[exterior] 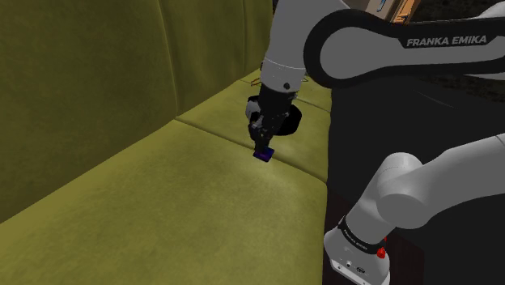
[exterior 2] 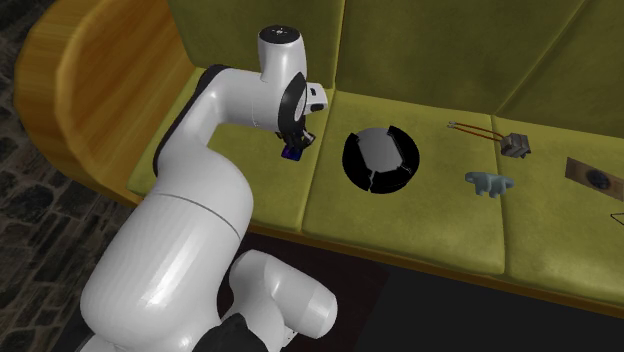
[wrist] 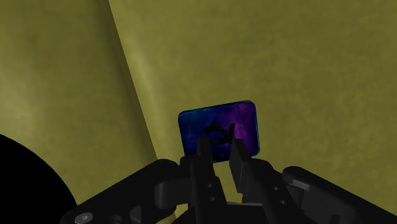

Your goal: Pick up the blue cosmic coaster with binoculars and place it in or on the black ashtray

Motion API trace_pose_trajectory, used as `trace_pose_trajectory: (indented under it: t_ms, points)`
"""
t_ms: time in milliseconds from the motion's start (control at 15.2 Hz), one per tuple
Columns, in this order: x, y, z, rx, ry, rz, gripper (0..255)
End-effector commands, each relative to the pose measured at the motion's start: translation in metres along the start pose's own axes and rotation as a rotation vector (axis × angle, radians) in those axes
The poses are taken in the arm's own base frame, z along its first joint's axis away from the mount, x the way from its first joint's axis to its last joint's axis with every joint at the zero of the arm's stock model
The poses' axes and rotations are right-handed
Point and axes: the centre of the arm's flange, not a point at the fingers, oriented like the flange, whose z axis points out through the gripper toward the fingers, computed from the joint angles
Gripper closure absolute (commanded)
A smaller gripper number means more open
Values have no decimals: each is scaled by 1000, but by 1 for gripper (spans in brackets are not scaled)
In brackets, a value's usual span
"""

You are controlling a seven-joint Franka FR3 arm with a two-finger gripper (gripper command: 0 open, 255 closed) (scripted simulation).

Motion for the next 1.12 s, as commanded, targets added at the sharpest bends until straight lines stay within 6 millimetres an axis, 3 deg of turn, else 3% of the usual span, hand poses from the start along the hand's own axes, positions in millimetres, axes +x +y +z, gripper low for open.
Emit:
trace_pose_trajectory:
  t_ms: [0, 198, 264, 330, 462, 1056]
  points:
    - [0, 0, -11, 0, 0, 0, 255]
    - [0, 0, -27, 0, 0, 0, 255]
    - [1, 0, -21, 0, 0, 0, 255]
    - [1, 0, -21, 0, 0, 0, 0]
    - [3, -14, 1, -2, -5, -4, 0]
    - [3, -14, 42, -2, -5, -5, 0]
